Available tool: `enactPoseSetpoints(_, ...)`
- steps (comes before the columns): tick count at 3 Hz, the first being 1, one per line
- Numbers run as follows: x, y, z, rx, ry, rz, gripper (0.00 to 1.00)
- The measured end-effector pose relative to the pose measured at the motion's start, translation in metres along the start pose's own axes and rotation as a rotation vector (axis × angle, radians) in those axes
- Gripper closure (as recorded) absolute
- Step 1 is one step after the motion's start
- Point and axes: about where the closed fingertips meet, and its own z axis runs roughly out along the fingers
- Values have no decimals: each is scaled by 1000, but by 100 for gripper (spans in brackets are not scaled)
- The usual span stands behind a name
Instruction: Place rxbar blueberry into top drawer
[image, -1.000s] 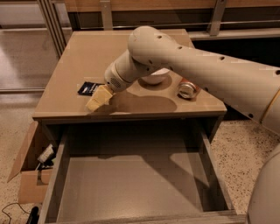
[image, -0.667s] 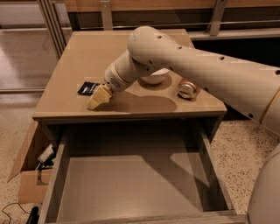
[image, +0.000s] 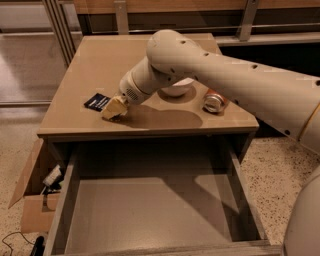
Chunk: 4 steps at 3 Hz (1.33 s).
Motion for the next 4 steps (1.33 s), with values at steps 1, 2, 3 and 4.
enactPoseSetpoints(1,0,0,0,0,0,0,100)
enactPoseSetpoints(2,-1,0,-1,-1,-1,1,100)
enactPoseSetpoints(3,-3,0,-7,0,-10,5,100)
enactPoseSetpoints(4,-7,-1,-42,2,-73,34,100)
